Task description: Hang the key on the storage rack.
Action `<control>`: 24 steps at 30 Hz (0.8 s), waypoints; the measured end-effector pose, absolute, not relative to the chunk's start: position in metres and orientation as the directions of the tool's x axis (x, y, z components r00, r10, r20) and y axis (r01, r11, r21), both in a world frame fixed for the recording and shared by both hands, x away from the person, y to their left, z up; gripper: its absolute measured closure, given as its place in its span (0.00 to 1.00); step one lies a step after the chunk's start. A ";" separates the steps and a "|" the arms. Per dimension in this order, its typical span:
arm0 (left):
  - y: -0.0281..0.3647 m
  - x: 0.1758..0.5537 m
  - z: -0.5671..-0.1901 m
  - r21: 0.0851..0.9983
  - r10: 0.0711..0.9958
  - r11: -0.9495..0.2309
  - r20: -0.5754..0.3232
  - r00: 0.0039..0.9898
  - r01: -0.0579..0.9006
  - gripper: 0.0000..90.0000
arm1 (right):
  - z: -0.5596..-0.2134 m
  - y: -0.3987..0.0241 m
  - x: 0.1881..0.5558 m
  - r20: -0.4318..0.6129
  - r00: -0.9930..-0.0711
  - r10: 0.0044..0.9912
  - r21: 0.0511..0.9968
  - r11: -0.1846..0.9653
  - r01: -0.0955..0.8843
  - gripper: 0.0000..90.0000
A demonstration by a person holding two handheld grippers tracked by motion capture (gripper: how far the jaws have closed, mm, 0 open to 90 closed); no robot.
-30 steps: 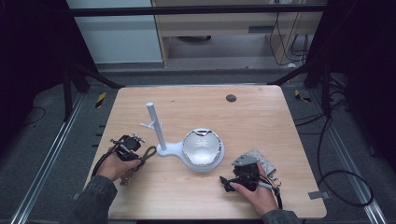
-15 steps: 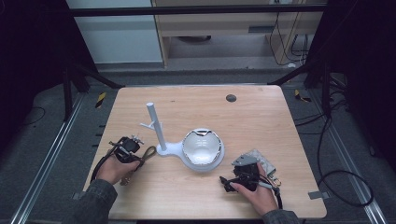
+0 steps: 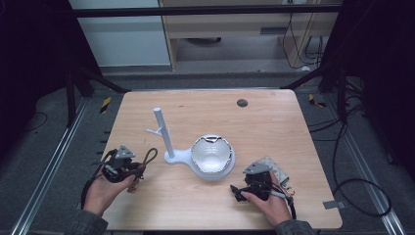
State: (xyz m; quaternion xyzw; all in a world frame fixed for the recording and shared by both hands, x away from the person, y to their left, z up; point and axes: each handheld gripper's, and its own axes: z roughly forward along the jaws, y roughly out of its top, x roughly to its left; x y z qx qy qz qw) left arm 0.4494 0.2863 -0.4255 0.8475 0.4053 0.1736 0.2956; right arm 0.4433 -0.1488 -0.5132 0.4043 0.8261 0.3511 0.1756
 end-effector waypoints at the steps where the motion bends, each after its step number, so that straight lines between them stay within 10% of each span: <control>1: 0.288 0.445 -0.424 0.659 0.788 -0.490 0.055 0.614 0.570 0.74 | -0.513 -0.149 0.443 -0.006 -0.612 0.791 0.722 0.427 0.545 0.01; 24: 0.278 0.410 -0.413 0.863 0.811 -0.340 0.069 0.581 0.373 0.74 | -0.513 -0.149 0.443 -0.010 -0.612 0.791 0.723 0.428 0.542 0.01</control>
